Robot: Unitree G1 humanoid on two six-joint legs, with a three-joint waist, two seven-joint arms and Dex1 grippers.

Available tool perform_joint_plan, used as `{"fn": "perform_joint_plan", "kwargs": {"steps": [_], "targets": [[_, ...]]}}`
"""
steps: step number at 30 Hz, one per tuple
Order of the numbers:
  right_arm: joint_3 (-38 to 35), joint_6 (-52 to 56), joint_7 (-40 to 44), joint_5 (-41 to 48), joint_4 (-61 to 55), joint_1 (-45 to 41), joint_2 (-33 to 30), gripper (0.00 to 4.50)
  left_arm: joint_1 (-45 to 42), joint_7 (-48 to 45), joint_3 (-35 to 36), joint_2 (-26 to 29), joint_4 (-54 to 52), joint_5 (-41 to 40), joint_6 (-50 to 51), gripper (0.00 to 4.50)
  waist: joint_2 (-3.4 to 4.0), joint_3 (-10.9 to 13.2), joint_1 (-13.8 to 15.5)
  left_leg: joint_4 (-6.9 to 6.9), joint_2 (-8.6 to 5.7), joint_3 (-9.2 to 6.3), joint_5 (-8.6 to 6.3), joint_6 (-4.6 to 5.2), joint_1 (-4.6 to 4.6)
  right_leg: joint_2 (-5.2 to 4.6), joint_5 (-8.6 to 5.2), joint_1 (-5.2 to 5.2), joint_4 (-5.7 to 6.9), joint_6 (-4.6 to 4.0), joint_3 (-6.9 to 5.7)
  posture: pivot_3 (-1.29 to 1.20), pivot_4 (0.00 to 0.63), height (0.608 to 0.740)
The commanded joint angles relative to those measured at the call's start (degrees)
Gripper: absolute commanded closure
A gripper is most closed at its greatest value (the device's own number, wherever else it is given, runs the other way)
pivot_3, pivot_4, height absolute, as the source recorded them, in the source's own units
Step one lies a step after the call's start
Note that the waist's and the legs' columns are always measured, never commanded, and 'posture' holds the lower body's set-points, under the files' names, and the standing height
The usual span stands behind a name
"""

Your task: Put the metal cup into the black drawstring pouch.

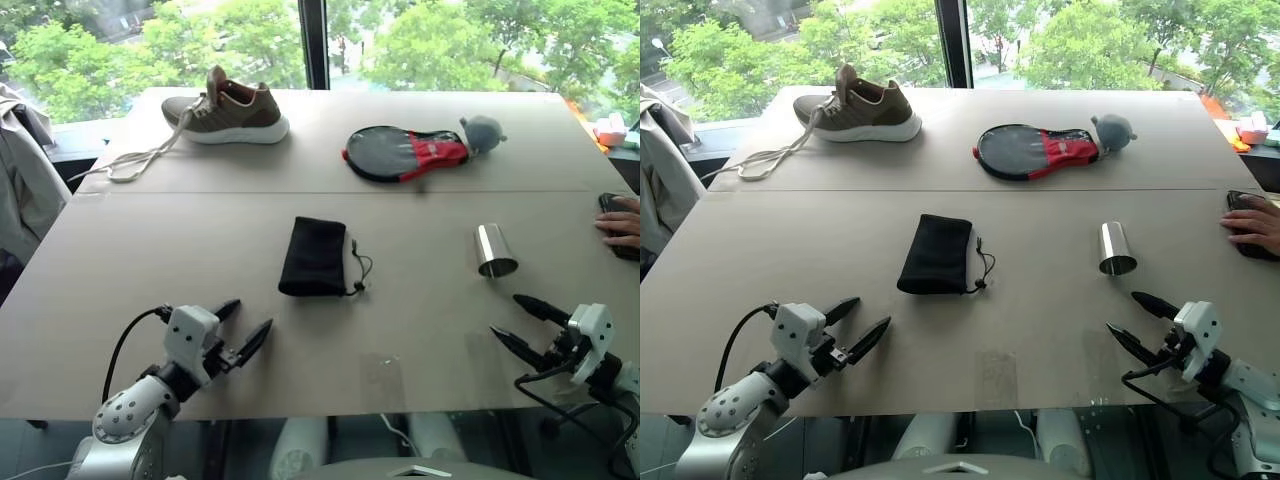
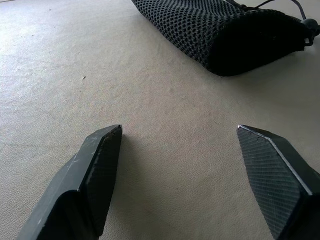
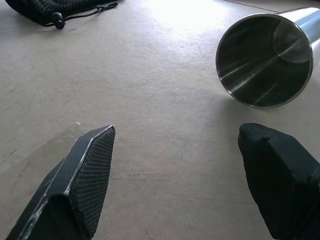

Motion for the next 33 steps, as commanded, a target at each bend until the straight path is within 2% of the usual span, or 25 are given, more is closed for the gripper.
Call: {"fn": "perform_joint_plan", "kwargs": {"steps": [1, 18, 26, 33], "targets": [[-0.7, 0.3, 0.1, 0.5, -2.2, 0.5, -1.0, 0.52, 0.4, 0.0, 1.4, 0.4, -2.3, 0.0, -1.2, 0.74, 0.0, 0.0, 0.0, 0.0, 0.0, 0.0, 0.0, 0.0, 0.0, 0.0, 0.0, 0.0, 0.0, 0.0, 0.0, 0.0, 0.15, 0.74], [-0.5, 1.8, 0.3, 1.0, -5.0, 1.7, -0.8, 0.52, -0.4, -1.5, -0.5, 1.6, -4.3, 0.5, -1.3, 0.74, 0.0, 0.0, 0.0, 0.0, 0.0, -0.01, 0.0, 0.0, 0.0, -0.01, -0.01, 0.0, 0.0, 0.02, 0.0, 0.0, 0.15, 0.74], [3.9, 4.5, 2.2, 1.6, -14.8, 7.4, -1.0, 0.52, -7.0, -0.6, -5.9, 2.2, -8.0, 4.6, -0.9, 0.74, 0.04, 0.0, 0.3, 0.0, 0.0, -0.01, 0.0, 0.0, -0.01, -0.01, -0.01, 0.0, 0.0, 0.01, -0.01, 0.0, 0.15, 0.74], [9.2, 5.9, -0.9, 0.9, -24.8, 10.5, 0.8, 0.52, -14.1, 1.2, -10.2, 3.0, -6.9, 10.0, -0.1, 0.74, 0.04, 0.0, 0.4, 0.0, 0.0, -0.03, 0.0, 0.0, -0.02, 0.04, -0.02, 0.0, 0.0, 0.04, -0.02, 0.0, 0.15, 0.74]]}}
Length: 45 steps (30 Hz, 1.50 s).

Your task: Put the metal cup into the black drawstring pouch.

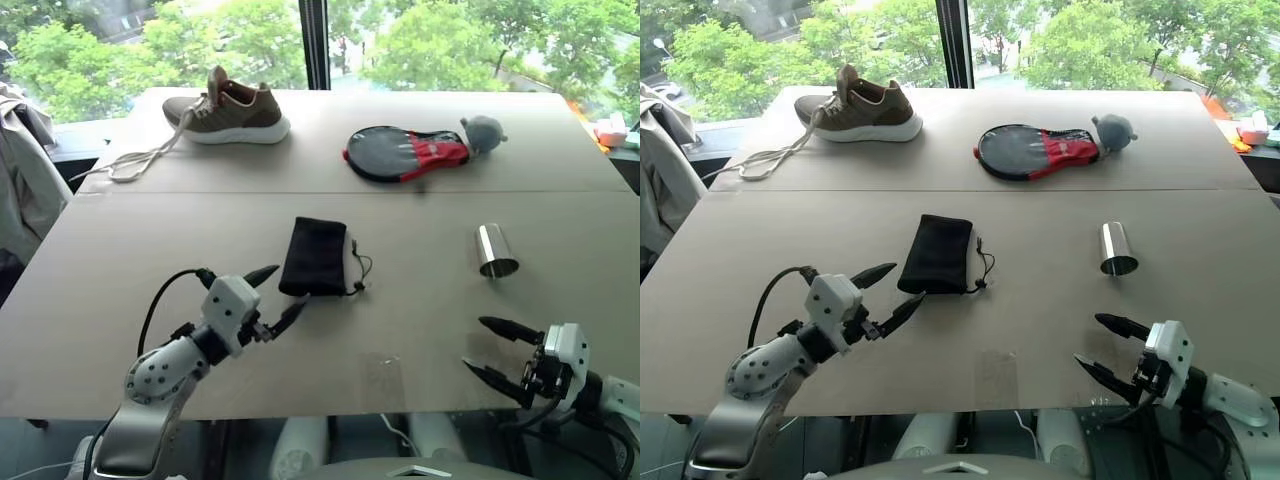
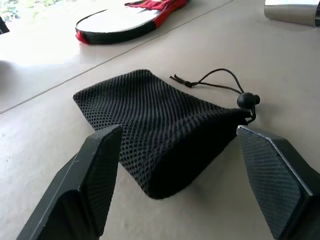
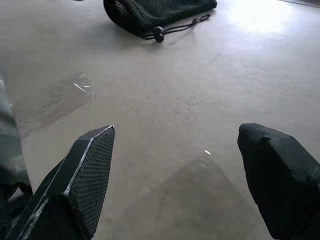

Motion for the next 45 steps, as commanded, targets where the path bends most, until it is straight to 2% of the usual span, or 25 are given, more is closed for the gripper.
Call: {"fn": "perform_joint_plan", "kwargs": {"steps": [1, 8, 12, 15, 17, 18, 19, 20, 21, 22, 28, 31, 33, 38, 42, 45], "targets": [[1.9, 1.2, -2.6, 0.3, -6.2, 0.6, 1.0, 0.52, -2.8, 1.0, -2.1, 1.2, 0.6, 4.6, -1.5, 0.74, -0.01, 0.0, 0.0, 0.0, 0.0, 0.0, 0.0, 0.0, 0.0, 0.02, 0.0, 0.0, 0.0, 0.0, 0.0, 0.0, 0.15, 0.74], [3.5, 5.0, -7.6, 1.8, -12.7, 0.2, 1.7, 0.52, -9.0, 4.1, -5.8, 1.5, 6.8, 12.6, -2.3, 0.74, -0.02, 0.0, 0.3, 0.01, -0.01, 0.0, 0.0, 0.0, -0.01, 0.02, 0.0, 0.0, 0.0, 0.01, -0.01, 0.0, 0.15, 0.74], [3.6, 5.3, -8.8, 1.6, -13.7, 0.1, 1.8, 0.52, -9.1, 3.4, -5.9, 1.2, 7.4, 12.0, -1.7, 0.74, -0.02, 0.0, 0.5, -0.01, 0.0, 0.0, 0.0, 0.0, -0.02, 0.02, 0.04, -0.01, 0.0, -0.05, -0.01, 0.0, 0.15, 0.74], [3.9, 5.3, -9.2, 1.4, -13.7, 0.0, 1.9, 0.45, -9.0, 1.8, -5.5, 1.2, 7.1, 9.7, -0.3, 1.52, -0.02, 0.0, 0.7, -0.01, 0.0, -0.01, 0.0, 0.0, -0.02, 0.0, 0.04, -0.01, -0.01, -0.06, -0.01, 0.0, 0.15, 0.74], [4.0, 5.2, -9.4, 1.4, -13.6, 0.0, 2.0, 0.45, -8.8, 0.9, -5.3, 1.1, 6.4, 8.0, 0.4, 2.44, -0.02, 0.0, 0.8, -0.01, 0.0, -0.01, 0.0, 0.0, -0.01, 0.0, 0.03, -0.01, 0.0, -0.03, -0.01, 0.0, 0.15, 0.74], [4.0, 5.1, -9.5, 1.4, -13.5, 0.0, 2.1, 0.45, -8.8, 0.7, -5.3, 1.1, 6.1, 7.7, 0.7, 3.05, -0.02, 0.0, 0.8, 0.0, 0.0, -0.01, 0.0, 0.0, -0.01, 0.0, 0.02, -0.01, 0.0, -0.02, -0.01, 0.0, 0.15, 0.74], [4.0, 5.0, -9.5, 1.4, -13.4, 0.0, 2.1, 0.45, -8.9, 0.7, -5.4, 1.1, 5.9, 7.5, 1.1, 3.36, -0.02, 0.0, 0.8, 0.0, 0.0, -0.01, 0.0, 0.0, -0.01, 0.0, 0.02, 0.0, 0.0, -0.02, -0.01, 0.0, 0.15, 0.74], [4.0, 4.9, -9.5, 1.4, -13.2, 0.0, 2.1, 0.45, -9.0, 0.7, -5.5, 1.2, 5.9, 7.6, 1.3, 3.92, -0.02, 0.0, 0.8, 0.0, 0.0, -0.01, 0.0, 0.0, -0.01, 0.0, 0.02, -0.01, 0.0, -0.02, -0.01, 0.0, 0.15, 0.74], [4.0, 4.7, -9.5, 1.5, -13.0, -0.1, 2.1, 0.45, -9.1, 0.8, -5.6, 1.2, 5.9, 7.6, 1.5, 4.27, -0.02, 0.0, 0.8, 0.0, 0.0, -0.01, 0.0, 0.0, -0.01, 0.0, 0.02, 0.0, 0.0, -0.02, -0.01, 0.0, 0.15, 0.74], [3.9, 4.6, -9.5, 1.5, -12.9, -0.1, 2.1, 0.45, -9.3, 0.9, -5.7, 1.2, 5.9, 7.7, 1.8, 4.4, -0.02, 0.0, 0.8, 0.0, 0.0, -0.01, 0.0, 0.0, -0.01, 0.0, 0.02, 0.0, 0.0, -0.02, -0.01, 0.0, 0.15, 0.74], [3.3, 3.6, -9.8, 1.3, -11.7, -0.7, 2.4, 0.45, -10.0, 1.9, -5.3, 0.7, 5.3, 7.4, 3.7, 4.4, -0.02, 0.0, 0.9, 0.0, 0.0, 0.0, 0.0, 0.0, -0.01, 0.01, 0.02, 0.0, 0.0, -0.03, -0.01, 0.0, 0.15, 0.74], [2.3, 2.0, -11.8, 0.0, -10.1, -3.0, 3.2, 0.45, -11.1, 2.6, -4.4, -1.2, 4.3, 4.6, 6.9, 4.4, -0.02, 0.0, 0.9, 0.01, 0.0, 0.0, 0.0, 0.01, -0.01, 0.01, 0.02, 0.0, 0.0, -0.02, -0.01, 0.0, 0.15, 0.74], [0.7, 1.3, -17.9, -4.5, -8.2, -6.6, 4.6, 0.45, -12.3, 3.5, -3.6, -3.4, 2.7, 0.7, 11.5, 4.4, -0.03, 0.0, 0.8, 0.03, 0.0, -0.01, 0.01, 0.01, -0.01, 0.02, 0.02, 0.01, 0.01, -0.01, -0.01, 0.0, 0.15, 0.74], [-2.7, 0.9, -26.7, -9.9, -4.8, -12.1, 6.6, 0.45, -14.7, 5.4, -0.8, -7.1, -0.8, -8.4, 22.1, 4.4, -0.02, 0.0, 0.8, 0.08, -0.05, 0.02, 0.01, 0.0, -0.01, 0.05, 0.09, 0.01, 0.08, -0.12, -0.02, 0.0, 0.15, 0.74], [-7.5, -0.5, -35.0, -14.9, -0.6, -14.0, 8.0, 0.45, -16.6, 8.3, 1.3, -9.2, -3.2, -14.0, 29.1, 4.4, -0.02, 0.0, 0.9, 0.07, -0.09, 0.03, 0.01, 0.0, -0.05, 0.08, 0.12, 0.02, 0.08, -0.17, -0.07, 0.0, 0.15, 0.74], [-9.3, -0.8, -37.8, -17.0, 2.1, -13.9, 8.0, 0.45, -17.5, 10.4, 2.3, -10.3, -4.4, -16.7, 32.3, 4.4, -0.02, 0.0, 0.9, 0.07, -0.17, 0.11, 0.01, 0.0, -0.06, 0.07, 0.12, 0.06, 0.08, -0.18, -0.06, 0.0, 0.15, 0.74]]}}
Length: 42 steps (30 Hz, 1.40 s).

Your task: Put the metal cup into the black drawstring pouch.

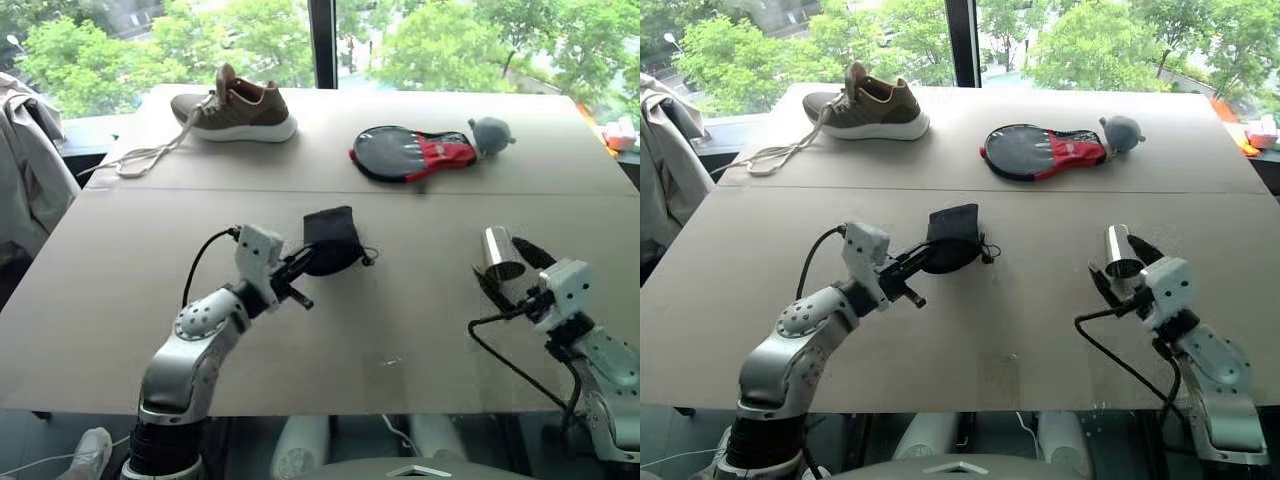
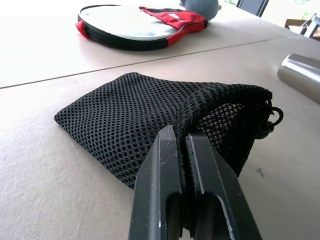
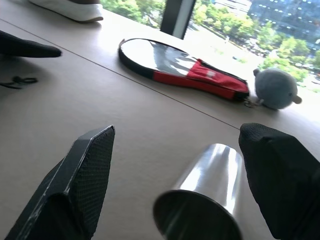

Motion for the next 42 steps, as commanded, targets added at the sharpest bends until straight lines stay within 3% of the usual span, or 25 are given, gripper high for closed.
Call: {"fn": "perform_joint_plan", "kwargs": {"steps": [1, 7, 16, 19, 26, 33, 42], "targets": [[-2.9, -1.6, -2.9, -2.3, 2.0, 0.6, -0.6, 0.45, -1.4, 2.7, 2.0, -1.4, -3.6, -4.2, 3.5, 4.4, 0.0, 0.0, -0.1, 0.0, -0.01, 0.02, 0.0, 0.0, 0.0, 0.0, 0.0, 0.0, 0.0, 0.0, 0.01, 0.0, 0.15, 0.74], [-2.7, -0.2, -2.7, -2.6, 7.0, 2.2, -1.0, 0.45, 0.3, 2.7, 3.7, -1.5, -3.0, -6.9, 3.4, 4.4, 0.02, 0.0, -0.2, 0.0, -0.02, 0.07, 0.01, 0.01, 0.07, 0.06, 0.0, 0.04, 0.02, -0.01, 0.02, 0.0, 0.15, 0.74], [-2.5, 6.7, -3.2, 2.6, 10.0, -4.5, 1.1, 0.45, -1.4, 3.0, 3.1, -0.9, -1.5, -8.1, 4.2, 4.4, 0.02, 0.0, -1.2, 0.03, 0.01, 0.07, 0.01, 0.01, 0.1, 0.08, 0.0, 0.06, 0.01, -0.01, 0.06, 0.0, 0.15, 0.74], [-2.3, 9.5, -1.7, 4.7, 9.5, -5.5, 1.0, 1.19, -1.7, 3.2, 2.9, -0.7, -1.3, -7.9, 4.2, 4.5, 0.02, 0.0, -1.2, 0.01, 0.02, 0.04, 0.01, 0.01, 0.06, 0.08, 0.01, 0.06, 0.01, -0.03, 0.05, 0.0, 0.15, 0.74], [-1.7, 10.9, -0.3, 5.5, 7.5, -4.3, 0.8, 4.45, -1.5, 5.0, 2.4, -0.9, -1.7, -7.4, 4.6, 4.5, 0.02, 0.0, -1.3, 0.0, 0.0, 0.03, 0.01, 0.01, 0.04, 0.06, 0.0, 0.06, -0.01, -0.03, 0.06, 0.0, 0.15, 0.74], [0.6, 8.8, -0.3, 4.4, 2.8, -4.8, 1.5, 4.45, -2.3, 7.1, 0.9, -1.6, -1.7, -7.8, 5.9, 4.5, 0.01, 0.0, -1.4, 0.02, 0.01, 0.03, 0.01, 0.01, 0.09, 0.07, 0.0, 0.09, 0.0, -0.01, 0.06, 0.0, 0.15, 0.74], [13.2, 17.9, 10.4, 16.6, -15.0, -7.3, 0.4, 4.45, -5.9, 8.4, -0.4, -4.1, 0.7, -7.9, 6.9, 4.5, 0.0, 0.0, -1.3, 0.01, 0.03, -0.21, 0.01, 0.01, 0.07, 0.1, 0.0, 0.09, 0.0, -0.01, 0.01, 0.0, 0.15, 0.74]]}}
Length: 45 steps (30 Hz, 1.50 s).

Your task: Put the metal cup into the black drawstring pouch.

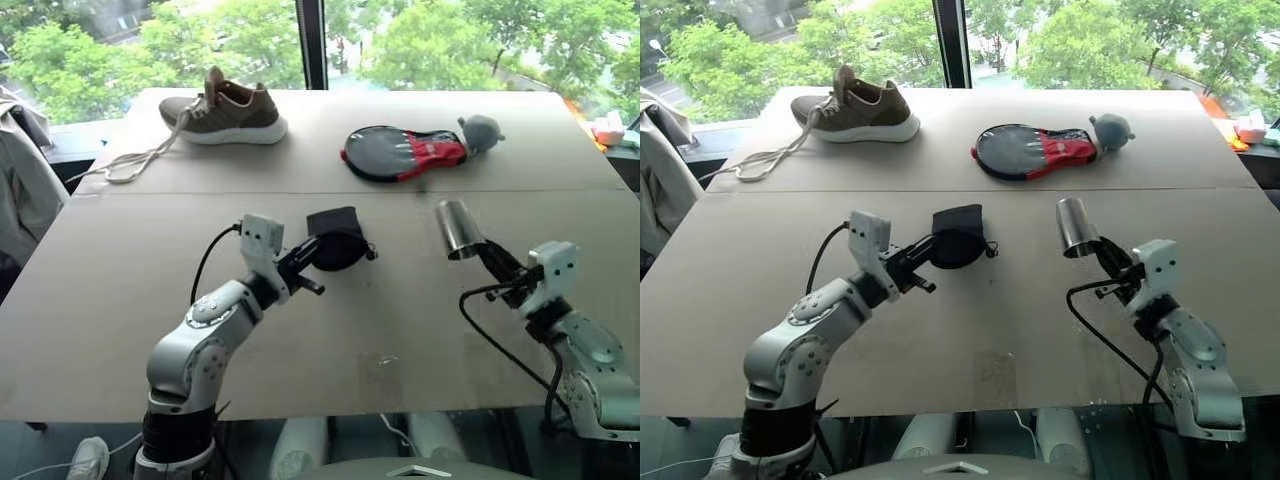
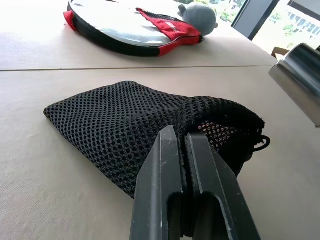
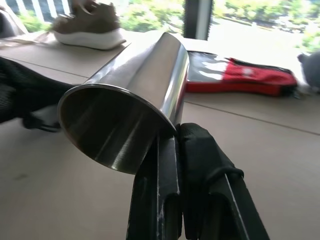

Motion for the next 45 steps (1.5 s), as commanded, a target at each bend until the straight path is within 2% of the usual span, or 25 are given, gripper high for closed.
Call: {"fn": "perform_joint_plan", "kwargs": {"steps": [1, 6, 11, 20, 28, 36, 43, 45], "targets": [[3.5, 3.0, 2.8, 2.2, -5.6, -1.0, -1.8, 4.45, -1.3, 0.4, -0.6, -0.6, 0.1, -0.2, -0.2, 4.5, -0.01, 0.0, 0.1, 0.0, -0.01, -0.01, 0.0, 0.0, -0.01, -0.01, 0.0, 0.0, 0.0, 0.0, -0.01, 0.0, 0.15, 0.74], [9.6, 6.1, 3.8, -0.9, -5.4, -5.1, -3.5, 4.45, -3.0, 1.0, -2.1, -2.7, 1.0, -0.8, 0.2, 4.5, -0.03, 0.0, 0.1, 0.01, -0.06, 0.0, 0.0, 0.0, -0.03, -0.08, 0.0, 0.0, -0.04, 0.0, 0.03, 0.0, 0.15, 0.74], [12.3, 6.6, 3.5, -4.2, -2.5, -7.4, -3.9, 4.45, -3.1, 0.1, -2.7, -3.0, 0.6, -2.4, 2.0, 4.5, -0.04, 0.0, 0.0, -0.01, -0.08, 0.03, 0.0, -0.01, -0.03, 0.01, 0.0, -0.01, -0.02, -0.01, -0.06, 0.0, 0.15, 0.74], [13.0, 9.1, 1.9, -7.3, -0.4, -7.3, -3.9, 4.45, -2.8, -2.3, -3.3, -2.3, -0.2, -5.0, 3.2, 4.5, -0.04, 0.0, 0.1, -0.01, -0.08, 0.02, 0.0, -0.01, -0.05, -0.01, 0.0, -0.02, -0.02, -0.01, -0.03, 0.0, 0.15, 0.74], [11.6, 12.6, -3.1, -9.1, 0.6, -8.5, -1.7, 4.45, -2.2, -4.0, -4.9, -1.9, -1.2, -7.0, 4.1, 4.5, -0.04, 0.0, 0.1, -0.01, -0.09, 0.02, 0.0, -0.01, -0.05, -0.02, 0.0, -0.03, -0.02, -0.01, -0.02, 0.0, 0.15, 0.74], [10.4, 17.5, -8.0, -6.7, -2.1, -10.0, 3.2, 4.45, -2.9, -6.8, -6.1, -1.4, -0.9, -10.0, 5.2, 4.5, -0.03, 0.0, 0.0, -0.02, -0.07, -0.01, 0.0, -0.01, -0.05, 0.0, 0.0, -0.04, -0.02, -0.01, -0.02, 0.0, 0.15, 0.74], [11.6, 20.3, -12.9, -8.2, 1.9, -14.6, 8.8, 4.45, -4.1, -8.4, -8.6, -2.2, -0.7, -10.2, 4.6, 4.5, -0.03, 0.0, -0.1, -0.02, -0.08, 0.02, 0.0, -0.01, -0.05, 0.01, 0.0, -0.05, -0.02, -0.01, -0.02, 0.0, 0.15, 0.74], [12.3, 20.2, -13.8, -11.1, 3.7, -15.8, 8.1, 4.45, -4.4, -8.4, -9.0, -2.3, -0.7, -10.2, 4.6, 4.5, -0.03, 0.0, -0.1, -0.03, -0.08, 0.01, 0.0, -0.01, -0.06, 0.02, 0.0, -0.07, -0.02, -0.02, -0.02, 0.0, 0.15, 0.74]]}}
